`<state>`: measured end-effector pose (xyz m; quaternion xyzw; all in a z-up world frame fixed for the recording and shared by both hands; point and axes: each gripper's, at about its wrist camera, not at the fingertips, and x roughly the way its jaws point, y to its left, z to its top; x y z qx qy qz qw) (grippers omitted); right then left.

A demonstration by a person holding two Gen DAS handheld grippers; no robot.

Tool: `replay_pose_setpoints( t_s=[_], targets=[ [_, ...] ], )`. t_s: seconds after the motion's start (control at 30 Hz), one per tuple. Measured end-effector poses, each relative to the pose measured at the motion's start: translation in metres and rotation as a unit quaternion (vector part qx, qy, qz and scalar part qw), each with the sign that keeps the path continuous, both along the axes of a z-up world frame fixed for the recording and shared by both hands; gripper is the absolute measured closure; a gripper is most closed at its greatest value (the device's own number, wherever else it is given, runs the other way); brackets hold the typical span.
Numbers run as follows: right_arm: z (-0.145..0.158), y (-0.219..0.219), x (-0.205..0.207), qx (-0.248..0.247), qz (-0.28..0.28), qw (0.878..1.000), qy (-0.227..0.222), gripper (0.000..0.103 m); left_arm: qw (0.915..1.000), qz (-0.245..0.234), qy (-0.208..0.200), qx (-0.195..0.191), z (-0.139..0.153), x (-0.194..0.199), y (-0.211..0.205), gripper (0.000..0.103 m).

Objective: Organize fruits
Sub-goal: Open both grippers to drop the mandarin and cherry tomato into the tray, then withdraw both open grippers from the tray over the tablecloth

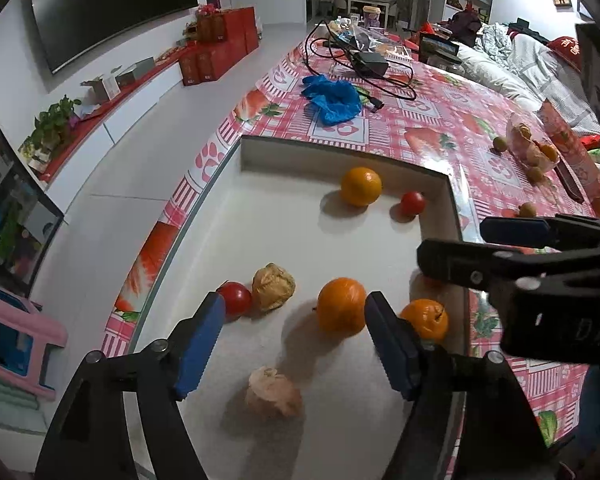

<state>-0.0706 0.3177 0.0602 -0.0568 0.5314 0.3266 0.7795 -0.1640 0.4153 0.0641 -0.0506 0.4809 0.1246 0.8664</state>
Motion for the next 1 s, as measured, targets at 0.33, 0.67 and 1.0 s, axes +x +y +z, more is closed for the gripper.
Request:
replay_pose_setpoints(
  t_s=[0.33, 0.67, 1.0],
  targets=[
    [0.009, -0.056, 0.013, 0.025, -0.057, 0.998, 0.002, 0.026, 0.9993, -0.029, -0.005, 0.025, 0.021, 0.012, -0.036, 0.024],
    [-0.001, -0.172, 0.030, 0.040, -0.166, 0.985, 0.004, 0.001, 0.9955, -0.091, -0.002, 0.026, 0.044, 0.037, -0.100, 0.023],
    [-0.043, -0.322, 0.028, 0.010, -0.314, 0.949, 0.012, 0.001, 0.9847, -0.167, -0.048, 0.010, 0.070, 0.096, -0.193, 0.023]
  ],
)
